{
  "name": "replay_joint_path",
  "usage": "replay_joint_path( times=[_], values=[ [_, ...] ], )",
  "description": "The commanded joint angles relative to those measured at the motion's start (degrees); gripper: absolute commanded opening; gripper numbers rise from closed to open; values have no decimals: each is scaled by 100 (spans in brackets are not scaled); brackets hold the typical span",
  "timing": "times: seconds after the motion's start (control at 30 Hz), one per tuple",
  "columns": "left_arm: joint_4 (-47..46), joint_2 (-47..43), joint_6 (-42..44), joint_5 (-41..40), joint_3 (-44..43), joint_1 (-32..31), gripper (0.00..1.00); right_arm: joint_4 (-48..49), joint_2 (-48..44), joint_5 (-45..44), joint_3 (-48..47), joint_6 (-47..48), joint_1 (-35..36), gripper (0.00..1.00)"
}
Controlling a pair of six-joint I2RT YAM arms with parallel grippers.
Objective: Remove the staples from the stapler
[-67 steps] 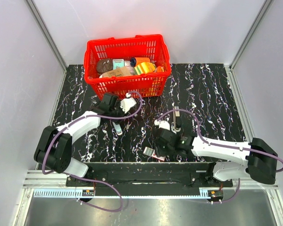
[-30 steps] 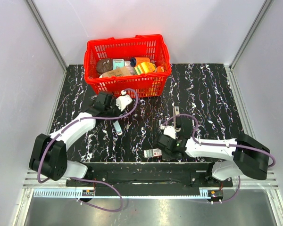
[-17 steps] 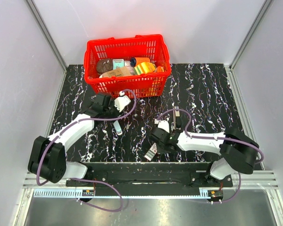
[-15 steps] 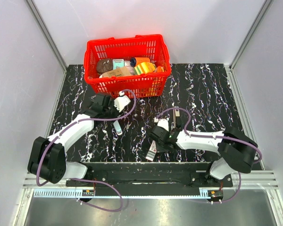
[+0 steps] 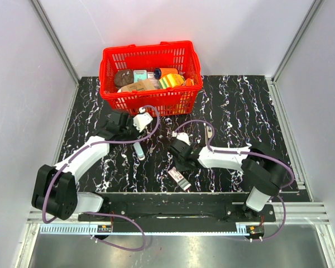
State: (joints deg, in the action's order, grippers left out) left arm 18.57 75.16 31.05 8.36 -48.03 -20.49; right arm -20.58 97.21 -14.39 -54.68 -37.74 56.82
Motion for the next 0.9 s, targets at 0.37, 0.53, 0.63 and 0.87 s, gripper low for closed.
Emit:
replay_joint_path(
  times=[0.37,0.53,0.63,0.87],
  values=[
    [24,-194,15,-36,-136,89,47,160,-1318,1287,396,1583,-338,79],
    [77,-238,42,-63,-180,80,47,-165,-1266,2221,309,2349,-338,86],
    [121,-238,42,-80,-233,89,47,-534,-1073,2187,142,2656,-338,88],
    [200,-221,59,-71,-303,98,48,-377,-704,2265,124,2851,-320,99]
  ],
)
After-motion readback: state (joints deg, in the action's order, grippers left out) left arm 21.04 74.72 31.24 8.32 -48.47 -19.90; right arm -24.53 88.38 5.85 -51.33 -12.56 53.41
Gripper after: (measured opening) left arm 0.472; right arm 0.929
